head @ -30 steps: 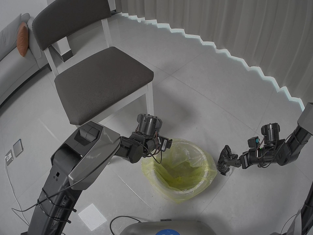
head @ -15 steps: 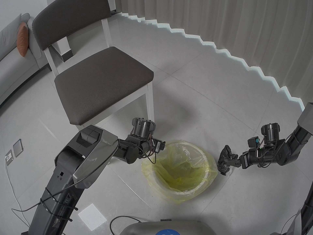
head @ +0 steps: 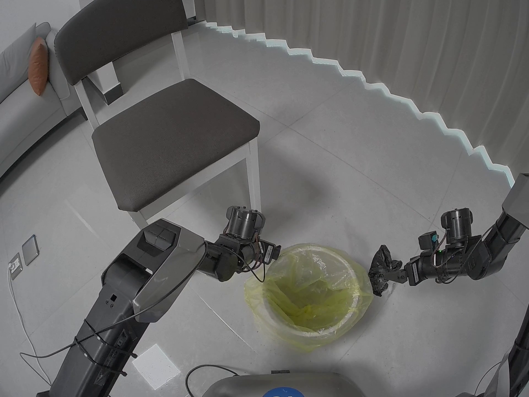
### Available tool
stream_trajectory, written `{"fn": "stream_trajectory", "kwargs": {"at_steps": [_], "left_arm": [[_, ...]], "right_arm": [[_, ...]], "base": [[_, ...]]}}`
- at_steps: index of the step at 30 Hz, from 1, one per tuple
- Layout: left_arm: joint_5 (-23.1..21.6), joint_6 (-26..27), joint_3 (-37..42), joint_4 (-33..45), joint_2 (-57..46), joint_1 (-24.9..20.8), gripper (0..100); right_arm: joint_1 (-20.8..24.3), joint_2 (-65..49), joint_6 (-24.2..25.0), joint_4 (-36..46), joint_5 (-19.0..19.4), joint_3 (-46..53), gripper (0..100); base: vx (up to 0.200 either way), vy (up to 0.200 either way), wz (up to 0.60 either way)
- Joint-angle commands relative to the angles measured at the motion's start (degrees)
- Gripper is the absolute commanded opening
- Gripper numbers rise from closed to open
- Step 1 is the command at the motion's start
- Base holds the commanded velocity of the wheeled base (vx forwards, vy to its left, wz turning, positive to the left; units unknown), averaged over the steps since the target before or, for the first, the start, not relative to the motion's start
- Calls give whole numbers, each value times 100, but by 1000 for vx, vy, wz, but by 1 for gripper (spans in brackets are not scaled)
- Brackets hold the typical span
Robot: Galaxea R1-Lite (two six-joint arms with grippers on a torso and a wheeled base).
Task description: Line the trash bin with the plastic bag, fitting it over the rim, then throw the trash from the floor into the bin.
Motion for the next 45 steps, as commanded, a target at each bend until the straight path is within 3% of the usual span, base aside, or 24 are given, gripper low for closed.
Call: {"fn": "stream_trajectory", "kwargs": {"at_steps": [1, 13, 19, 25, 34, 45], "left_arm": [[13, -20, -15, -9, 18, 96, 100], [31, -99, 1330, -203, -1494, 236, 100], [-4, -293, 2789, -1134, -2425, 333, 100], [-31, -293, 3773, -2092, -2768, 438, 100], [-180, -416, 4177, -2470, -2979, 465, 100], [-259, -504, 4415, -2725, -3023, 570, 100]], "right_arm": [[9, 37, -13, 12, 4, 7, 100], [237, 626, -338, -32, -5, 78, 100], [404, 1004, -637, -76, -40, -45, 100], [431, 1320, -1419, -76, -84, -98, 100], [747, 1883, -1533, 179, -436, -924, 100], [826, 2164, -1621, 1665, -734, -2392, 100]], "base": [[0, 0, 0], [0, 0, 0], [0, 0, 0], [0, 0, 0], [0, 0, 0], [0, 0, 0]]}}
